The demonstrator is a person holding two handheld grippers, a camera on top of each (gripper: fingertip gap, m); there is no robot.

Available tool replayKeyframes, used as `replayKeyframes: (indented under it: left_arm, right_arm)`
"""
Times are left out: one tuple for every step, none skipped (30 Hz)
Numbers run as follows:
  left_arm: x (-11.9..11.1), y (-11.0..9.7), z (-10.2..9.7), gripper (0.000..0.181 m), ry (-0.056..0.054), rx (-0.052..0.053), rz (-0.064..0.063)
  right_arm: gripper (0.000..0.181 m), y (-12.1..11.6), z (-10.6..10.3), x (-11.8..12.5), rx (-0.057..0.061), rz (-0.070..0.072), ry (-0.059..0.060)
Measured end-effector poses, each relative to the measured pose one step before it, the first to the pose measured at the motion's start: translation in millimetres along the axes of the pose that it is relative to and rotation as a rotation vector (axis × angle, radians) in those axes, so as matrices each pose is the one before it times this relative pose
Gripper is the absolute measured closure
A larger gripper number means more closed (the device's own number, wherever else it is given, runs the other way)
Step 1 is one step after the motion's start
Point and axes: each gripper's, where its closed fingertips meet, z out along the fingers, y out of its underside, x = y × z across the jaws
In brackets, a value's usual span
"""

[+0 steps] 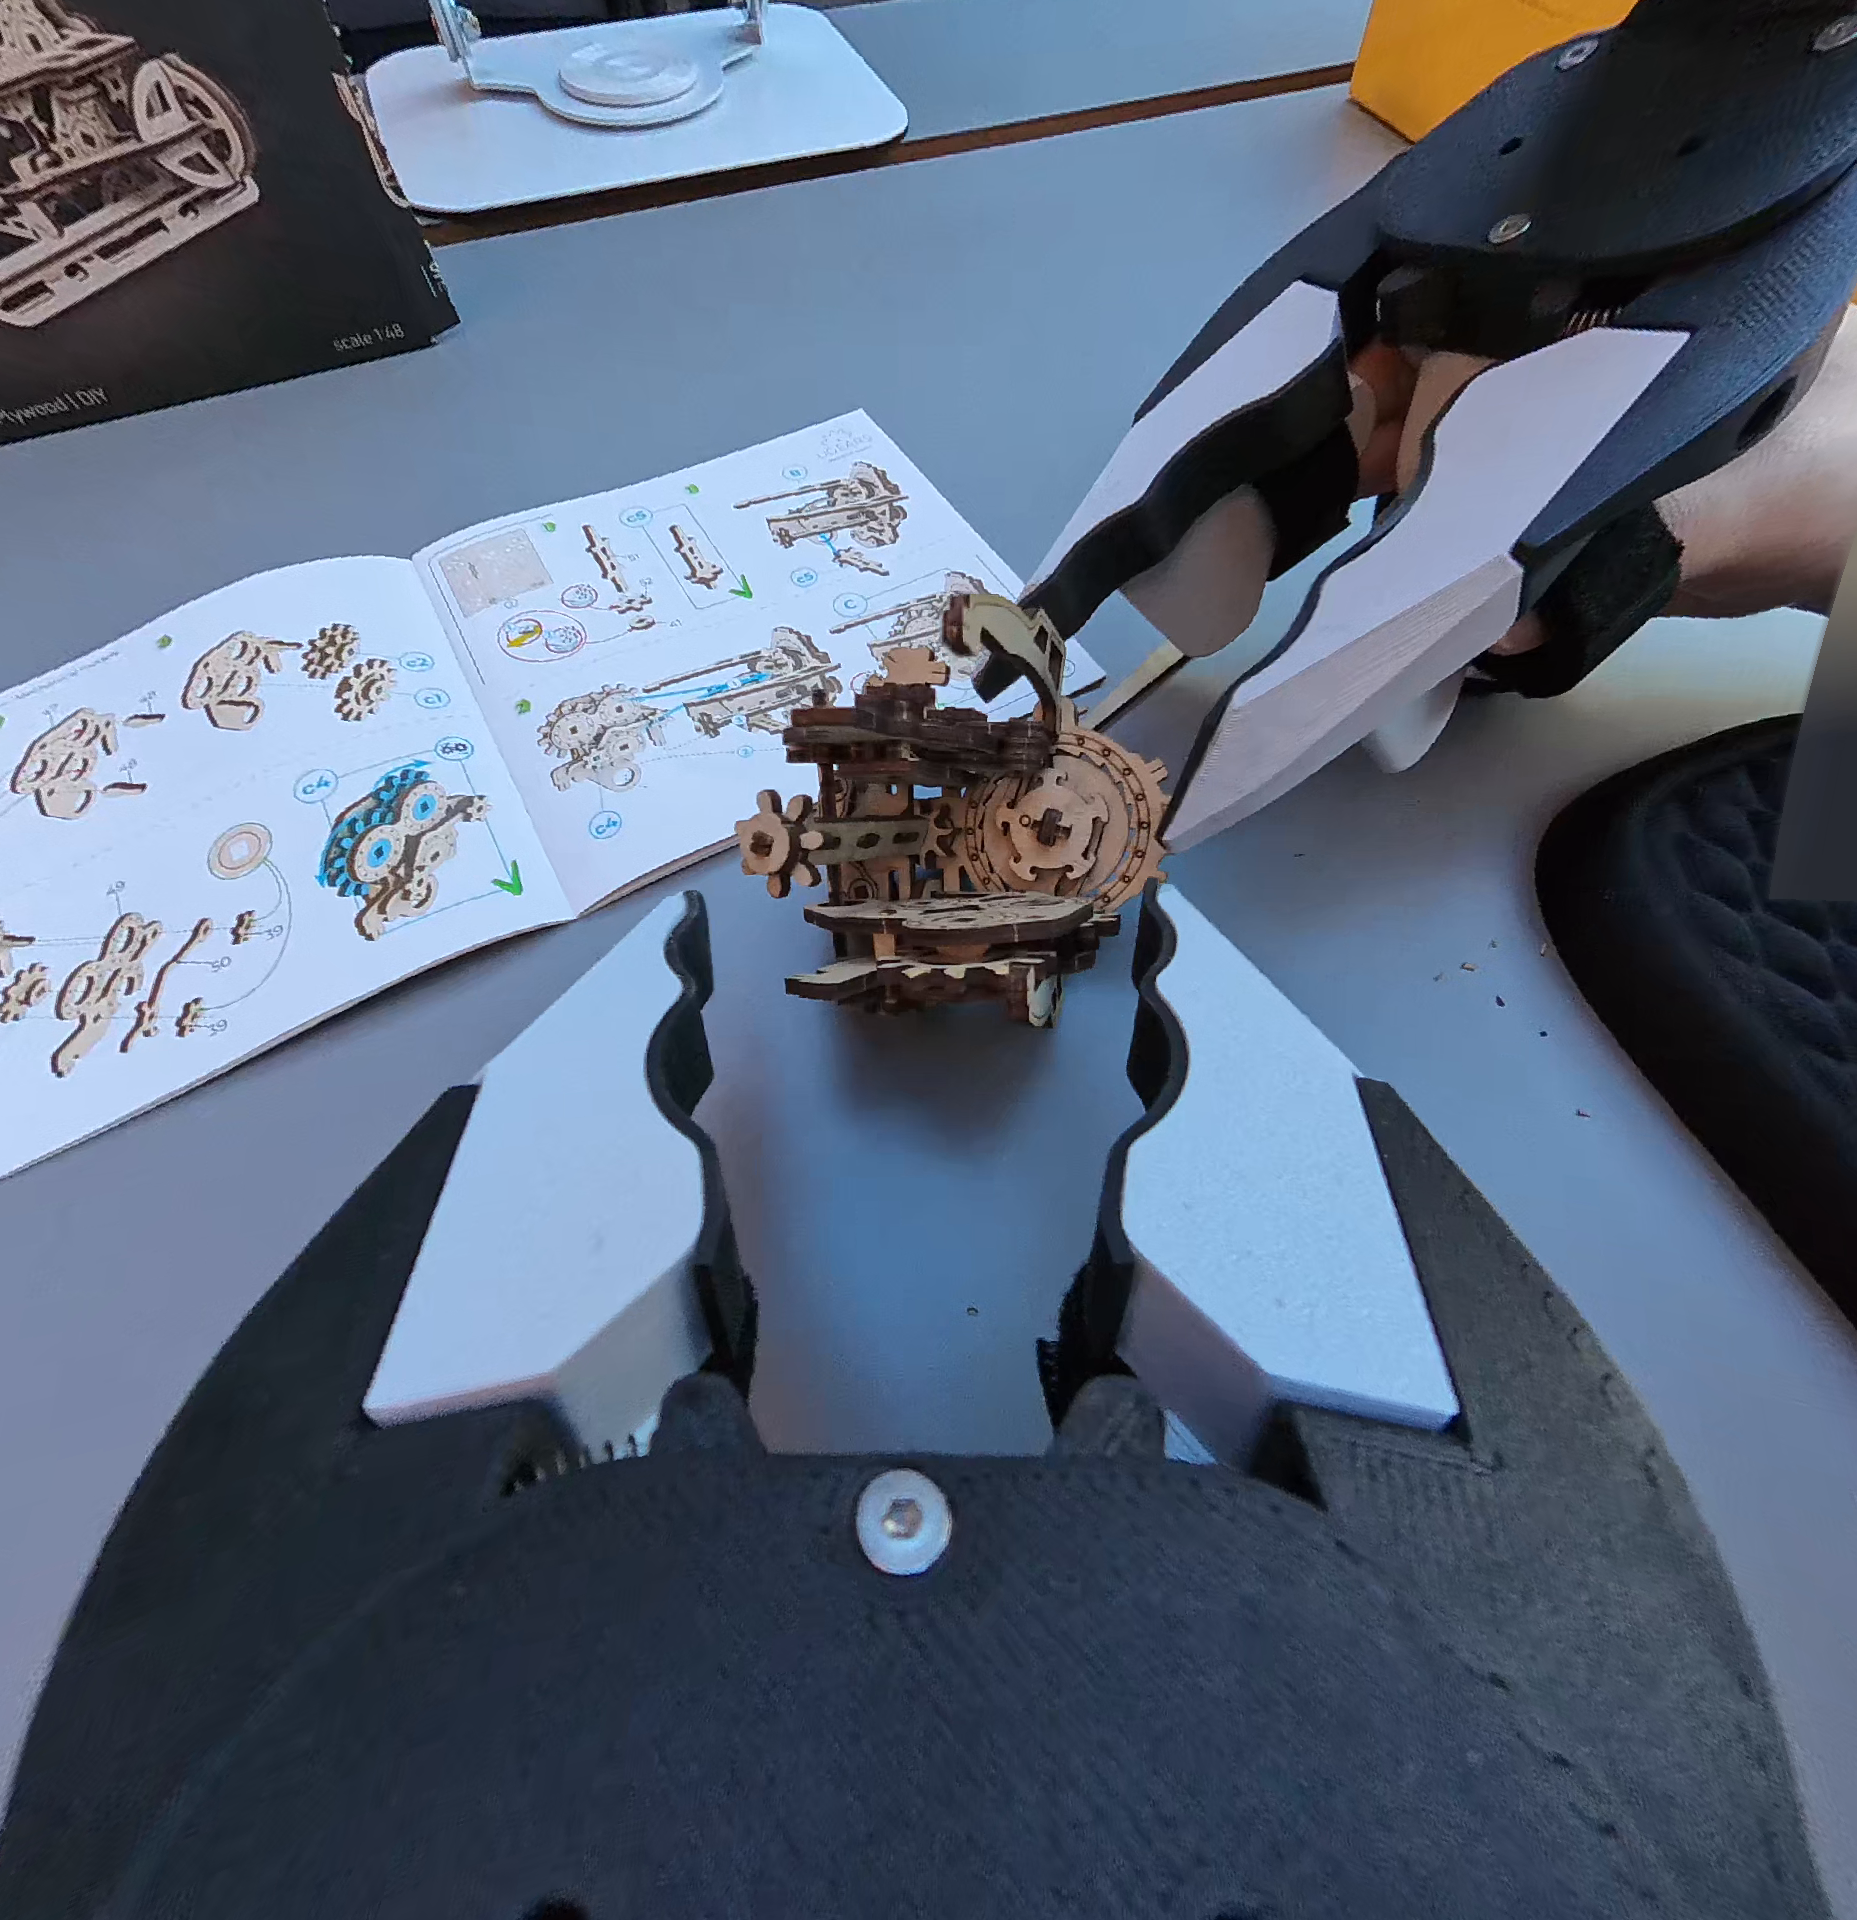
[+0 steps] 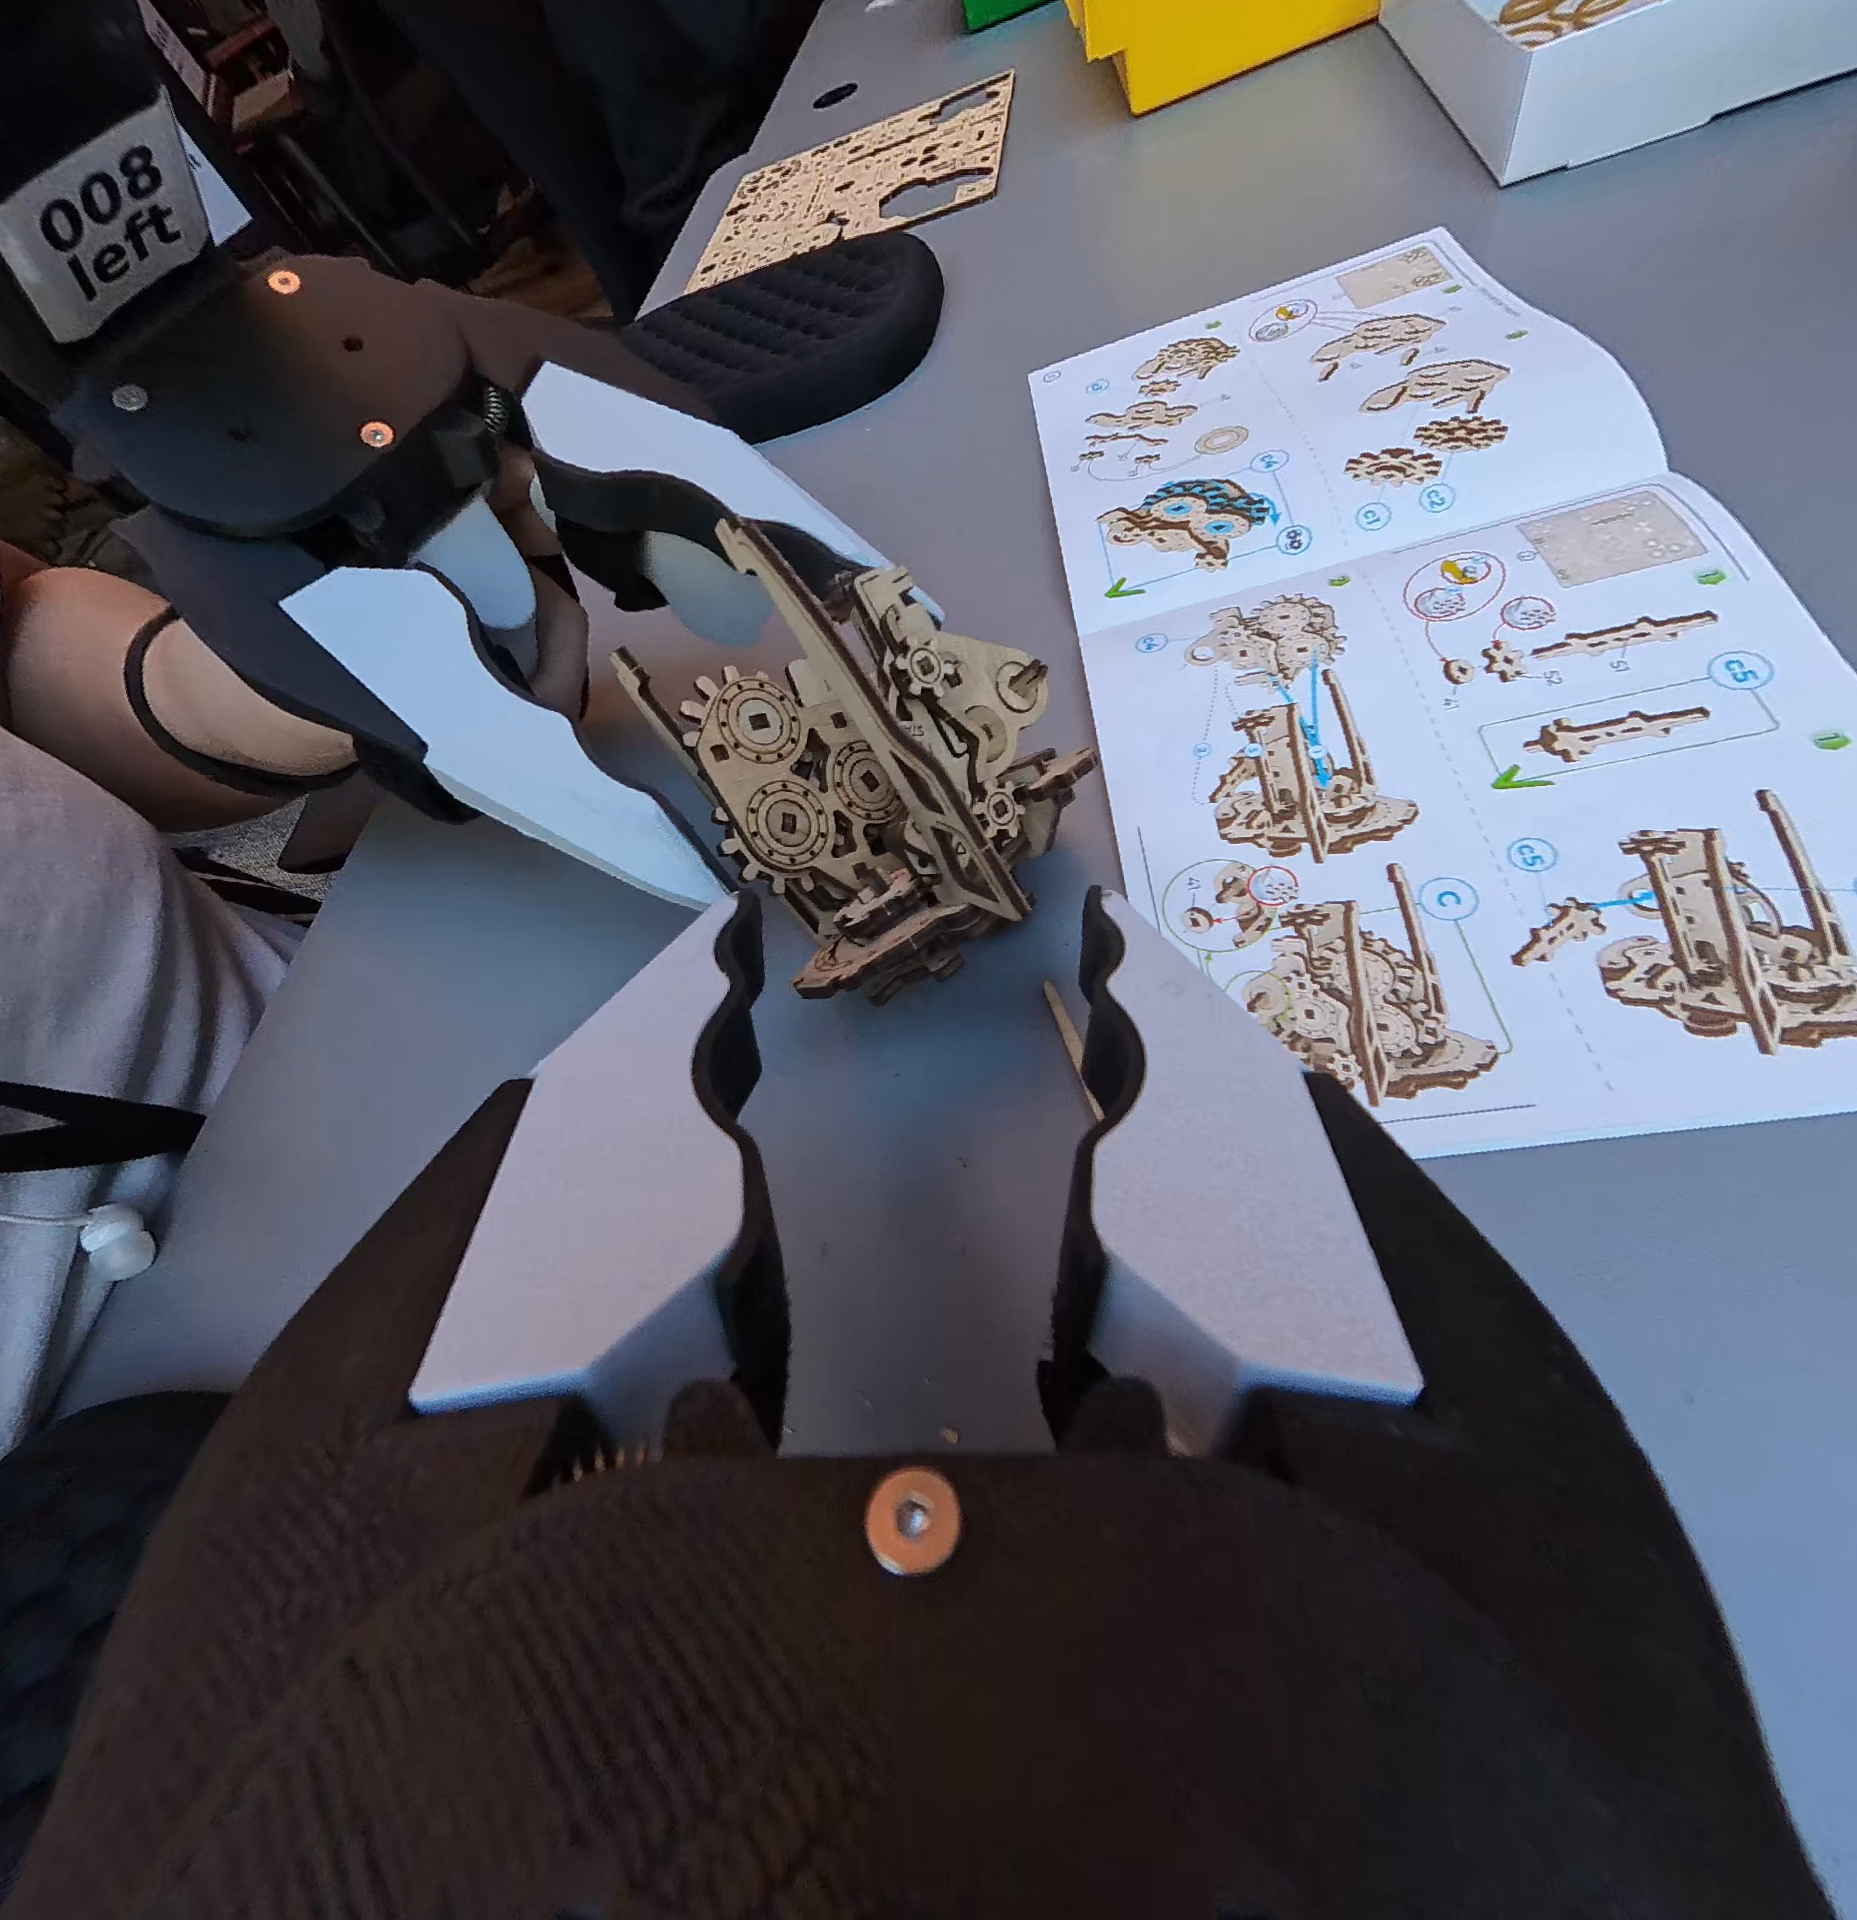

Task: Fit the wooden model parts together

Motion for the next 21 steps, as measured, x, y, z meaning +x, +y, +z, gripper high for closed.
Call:
replayKeyframes:
  left_arm:
    - [0.73,-0.22,0.44,0.1,0.0035,0.0042,-0.0062]
    - [0.45,0.07,0.67,0.1,0.0018,0.0001,-0.0024]
    - [0.04,0.31,0.74,0.101,-0.0003,-0.0016,0.0015]
    - [0.26,0.36,0.78,0.102,0.0002,-0.0023,0.0032]
    - [0.34,0.32,0.63,0.102,0.0011,-0.0022,0.003]
    - [0.48,0.02,0.5,0.103,0.0009,-0.0007,0.003]
    - [0.16,-0.13,0.23,0.104,-0.0006,0.0,0.0028]
    - [-0.44,-0.02,0.11,0.105,-0.003,-0.0004,0.0025]
    - [-0.71,-0.12,0.02,0.105,-0.0036,-0.0001,0.0025]
    - [-0.3,-0.14,-0.02,0.106,-0.001,0.0004,0.0024]
    - [0.14,0.11,0.12,0.106,0.0027,-0.0006,-0.0004]
    - [0.49,0.04,0.19,0.108,0.0052,-0.0003,-0.0021]
    - [0.7,0.16,0.14,0.109,0.0054,-0.0001,-0.001]
    - [0.46,0.18,0.2,0.109,0.0025,-0.0006,0.0005]
    - [0.21,0.14,0.05,0.109,0.001,-0.0005,0.0004]
    - [0.41,0.0,0.0,0.111,0.003,0.0,0.0001]
    - [1.02,0.01,-0.02,0.113,0.0062,0.0,0.001]
    - [0.87,0.07,0.02,0.115,0.0058,0.0003,0.001]
    - [0.57,-0.04,0.08,0.115,0.0034,0.0011,0.0005]
    - [0.09,-0.1,0.12,0.115,0.0015,0.0014,0.0003]
    - [0.04,-0.05,0.18,0.115,0.0009,0.0007,0.0007]
  right_arm:
    - [0.119,0.17,-0.01,0.37,-0.0053,-0.0044,-0.0003]
    - [0.116,0.71,-0.13,-0.91,-0.0143,-0.0061,-0.0099]
    - [0.116,0.31,-0.53,-0.99,-0.0192,-0.0166,-0.0116]
    - [0.115,-1.39,-1.02,-0.01,-0.0125,-0.0291,-0.0044]
    - [0.114,-2.65,-1.25,-0.36,-0.0056,-0.0349,-0.0085]
    - [0.114,-2.24,-0.94,-0.87,-0.0073,-0.0314,-0.0155]
    - [0.113,-1.85,-0.6,0.19,-0.0085,-0.0209,-0.0129]
    - [0.112,-1.6,0.04,0.33,-0.0072,-0.0133,-0.0146]
    - [0.111,-0.36,0.42,0.2,-0.0103,-0.0085,-0.0176]
    - [0.11,0.53,0.84,0.6,-0.0129,-0.0059,-0.0149]
    - [0.11,1.34,1.09,1.57,-0.0129,-0.0026,-0.0087]
    - [0.11,1.26,1.44,0.74,-0.0094,0.0011,-0.0117]
    - [0.11,0.7,1.66,-0.26,-0.0038,0.0053,-0.0156]
    - [0.11,0.31,1.98,-0.39,-0.0002,0.0074,-0.0137]
    - [0.11,0.1,2.04,-0.33,0.0017,0.0069,-0.0096]
    - [0.11,1.07,2.07,-1.1,-0.0022,0.0081,-0.0109]
    - [0.11,2.12,1.89,-0.71,-0.008,0.0087,-0.0073]
    - [0.11,2.34,1.69,0.05,-0.0077,0.0041,-0.0011]
    - [0.111,1.61,1.57,-0.07,-0.0043,0.0011,-0.0005]
    - [0.112,0.77,1.44,-0.95,-0.0008,0.0027,-0.0054]
    - [0.113,-0.28,1.26,-1.31,0.0031,0.0043,-0.008]
